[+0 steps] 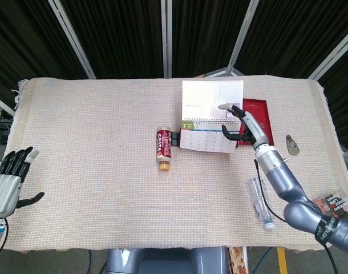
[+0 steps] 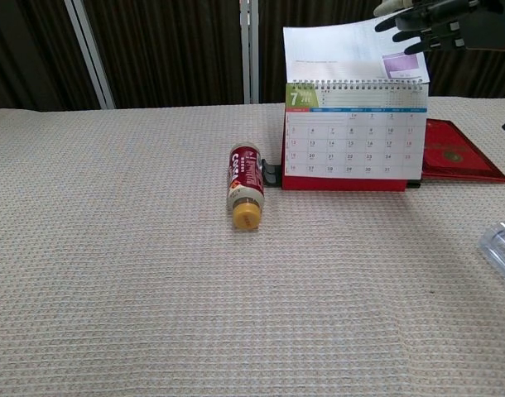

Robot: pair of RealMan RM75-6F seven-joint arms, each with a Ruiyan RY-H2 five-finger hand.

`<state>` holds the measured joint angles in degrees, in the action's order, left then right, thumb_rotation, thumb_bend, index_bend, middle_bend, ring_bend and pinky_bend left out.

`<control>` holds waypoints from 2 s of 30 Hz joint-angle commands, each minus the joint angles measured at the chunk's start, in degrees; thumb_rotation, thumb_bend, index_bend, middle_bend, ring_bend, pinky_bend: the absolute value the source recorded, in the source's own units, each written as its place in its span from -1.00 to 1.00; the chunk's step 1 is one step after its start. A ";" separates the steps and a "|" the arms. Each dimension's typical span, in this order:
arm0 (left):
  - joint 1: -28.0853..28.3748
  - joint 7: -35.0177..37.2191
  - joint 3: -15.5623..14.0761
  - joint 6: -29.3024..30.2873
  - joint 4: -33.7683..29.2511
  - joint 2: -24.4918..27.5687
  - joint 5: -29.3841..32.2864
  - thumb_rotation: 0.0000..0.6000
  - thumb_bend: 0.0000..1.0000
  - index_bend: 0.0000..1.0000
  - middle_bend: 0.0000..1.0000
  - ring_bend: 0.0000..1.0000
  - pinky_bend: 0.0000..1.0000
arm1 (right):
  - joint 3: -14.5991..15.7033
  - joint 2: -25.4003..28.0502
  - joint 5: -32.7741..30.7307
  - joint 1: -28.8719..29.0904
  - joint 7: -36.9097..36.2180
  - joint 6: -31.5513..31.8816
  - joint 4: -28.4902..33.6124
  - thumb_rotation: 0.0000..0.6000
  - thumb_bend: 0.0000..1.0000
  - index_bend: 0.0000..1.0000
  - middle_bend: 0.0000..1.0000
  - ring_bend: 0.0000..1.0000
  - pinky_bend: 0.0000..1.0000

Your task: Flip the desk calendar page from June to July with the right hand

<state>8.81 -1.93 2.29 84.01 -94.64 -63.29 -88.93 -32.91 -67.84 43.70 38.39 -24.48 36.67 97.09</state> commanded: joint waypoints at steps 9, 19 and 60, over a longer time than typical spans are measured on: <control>0.33 0.17 0.29 -0.90 0.52 -0.18 1.09 1.00 -1.00 -1.00 -1.00 -1.00 -1.00 | 3.59 -1.92 3.72 2.08 3.02 1.16 -3.54 1.00 -0.21 -0.73 -0.95 -1.00 -1.00; 0.23 0.04 -0.20 -0.56 -0.41 0.10 0.08 1.00 -1.00 -1.00 -1.00 -1.00 -1.00 | 7.77 -1.61 10.50 0.54 0.37 -3.91 -7.10 1.00 -0.27 -0.81 -0.98 -1.00 -1.00; -0.13 -1.44 -1.05 -0.10 0.24 -0.47 -0.90 1.00 -1.00 -1.00 -1.00 -1.00 -1.00 | 21.63 5.41 49.52 -18.50 3.11 31.09 -8.66 1.00 -0.45 -1.00 -1.00 -1.00 -1.00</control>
<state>8.72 -3.21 1.32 83.96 -94.51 -63.69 -89.83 -15.13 -62.43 89.73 23.93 -27.05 63.09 91.80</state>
